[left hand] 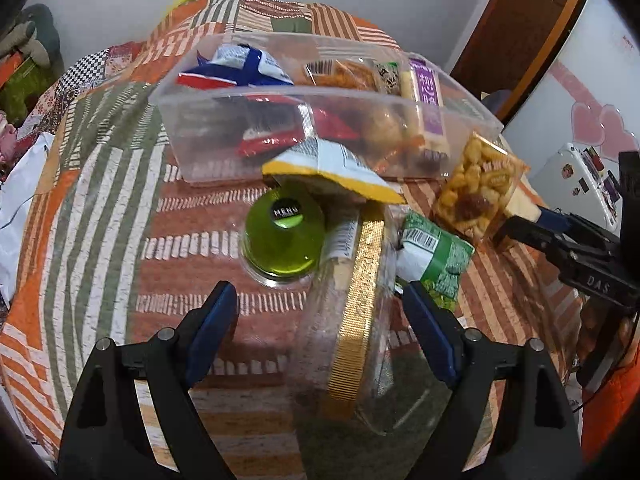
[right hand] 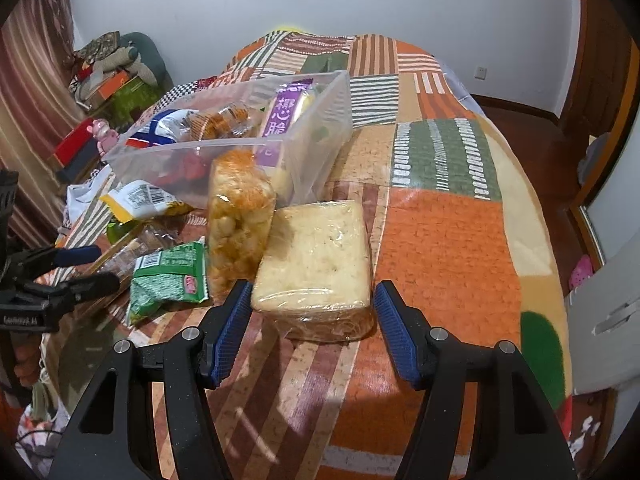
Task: Organize snacks
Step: 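Grasp the long biscuit pack with the left tool while the right tool grasps the square bread cake, then carry the biscuit pack and bread cake over the clear box and release them inside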
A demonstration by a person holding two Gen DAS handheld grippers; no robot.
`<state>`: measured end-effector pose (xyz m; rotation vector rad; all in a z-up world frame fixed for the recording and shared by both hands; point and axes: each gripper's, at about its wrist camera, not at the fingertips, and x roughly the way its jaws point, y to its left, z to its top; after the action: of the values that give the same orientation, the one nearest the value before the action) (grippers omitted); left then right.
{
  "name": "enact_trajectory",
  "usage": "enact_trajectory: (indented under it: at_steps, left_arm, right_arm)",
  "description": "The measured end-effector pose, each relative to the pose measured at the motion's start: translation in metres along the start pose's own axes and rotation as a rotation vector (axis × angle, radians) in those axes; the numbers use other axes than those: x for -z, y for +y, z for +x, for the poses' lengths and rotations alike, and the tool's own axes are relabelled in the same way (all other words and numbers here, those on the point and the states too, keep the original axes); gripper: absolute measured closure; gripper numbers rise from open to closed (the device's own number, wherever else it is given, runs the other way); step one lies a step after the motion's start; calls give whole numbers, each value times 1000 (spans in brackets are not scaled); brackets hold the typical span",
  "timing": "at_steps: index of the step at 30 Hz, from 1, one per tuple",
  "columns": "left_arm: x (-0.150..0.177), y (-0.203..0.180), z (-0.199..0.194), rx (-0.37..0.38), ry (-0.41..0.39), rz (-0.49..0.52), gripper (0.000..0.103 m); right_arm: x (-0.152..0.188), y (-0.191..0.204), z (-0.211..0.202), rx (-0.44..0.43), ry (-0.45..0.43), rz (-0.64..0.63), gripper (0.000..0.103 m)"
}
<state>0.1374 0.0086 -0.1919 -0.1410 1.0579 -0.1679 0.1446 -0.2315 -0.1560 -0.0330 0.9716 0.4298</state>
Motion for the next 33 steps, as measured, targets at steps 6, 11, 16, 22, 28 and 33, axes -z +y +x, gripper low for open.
enact_trajectory:
  at_steps: [6,11,16,22,28,33]
  left_arm:
    - [6,-4,7,2,-11,17,39]
    - [7,-19,11,-9,-22,66,58]
    - [8,-22,11,-1,-35,77,64]
    - [15,-26,-1,-9,-52,89,67]
    - [17,-26,-15,-8,-72,90,68]
    - [18,-28,-30,1,-97,82,68]
  right_arm:
    - [-2,-4,8,-26,5,34,43]
    - [-4,-3,11,-14,1,22,44]
    - [-4,-5,9,-21,-9,38,46]
    - [-3,-4,2,-24,-22,46,48]
    - [1,-6,-11,-26,-46,59,50]
    - [-1,-9,-27,-28,-80,67,50]
